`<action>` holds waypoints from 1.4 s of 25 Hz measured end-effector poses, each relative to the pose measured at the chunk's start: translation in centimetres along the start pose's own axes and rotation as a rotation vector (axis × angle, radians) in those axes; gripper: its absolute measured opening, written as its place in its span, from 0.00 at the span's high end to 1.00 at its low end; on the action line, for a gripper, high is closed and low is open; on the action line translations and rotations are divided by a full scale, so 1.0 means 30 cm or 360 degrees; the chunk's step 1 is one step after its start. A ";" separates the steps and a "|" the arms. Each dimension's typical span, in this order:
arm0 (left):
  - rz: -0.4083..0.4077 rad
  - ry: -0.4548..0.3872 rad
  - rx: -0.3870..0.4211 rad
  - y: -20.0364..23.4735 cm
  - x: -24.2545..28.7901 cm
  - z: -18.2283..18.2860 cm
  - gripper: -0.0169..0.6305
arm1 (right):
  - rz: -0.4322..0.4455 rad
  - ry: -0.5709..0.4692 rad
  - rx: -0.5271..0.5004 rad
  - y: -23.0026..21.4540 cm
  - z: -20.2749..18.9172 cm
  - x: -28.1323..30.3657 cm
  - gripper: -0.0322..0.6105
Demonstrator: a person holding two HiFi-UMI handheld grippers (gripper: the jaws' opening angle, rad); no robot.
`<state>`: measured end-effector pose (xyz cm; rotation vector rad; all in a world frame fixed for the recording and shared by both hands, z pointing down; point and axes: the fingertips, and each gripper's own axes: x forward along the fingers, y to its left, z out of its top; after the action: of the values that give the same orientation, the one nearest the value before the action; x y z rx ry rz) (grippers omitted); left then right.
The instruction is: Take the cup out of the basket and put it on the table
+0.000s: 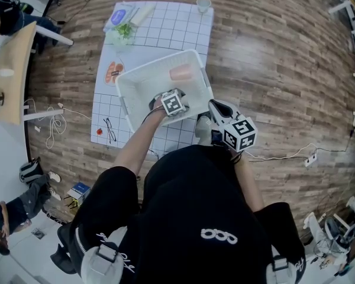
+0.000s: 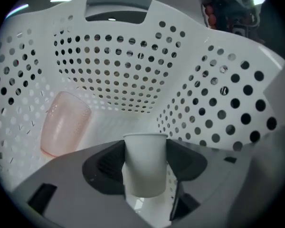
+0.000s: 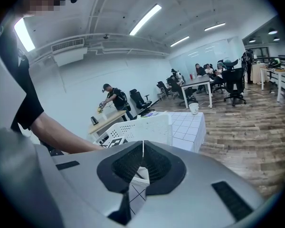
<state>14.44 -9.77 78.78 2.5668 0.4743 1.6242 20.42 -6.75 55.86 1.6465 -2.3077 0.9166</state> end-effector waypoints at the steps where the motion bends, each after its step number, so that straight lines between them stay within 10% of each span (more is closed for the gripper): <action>1: 0.0016 -0.0021 0.0002 0.001 -0.018 0.014 0.55 | 0.0004 -0.0003 0.0000 0.001 0.000 -0.001 0.91; 21: 0.0693 -0.1001 -0.0182 -0.036 -0.819 0.325 0.55 | 0.0181 -0.0085 -0.0183 0.095 0.125 0.024 0.91; 35: 0.1203 -0.1609 -0.0420 -0.251 -1.287 0.183 0.55 | 0.0511 -0.0150 -0.0495 0.369 0.295 0.099 0.91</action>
<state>2.42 -13.34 41.08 3.0038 -0.7823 0.1857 11.22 -11.84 45.92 1.2433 -2.6659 0.4990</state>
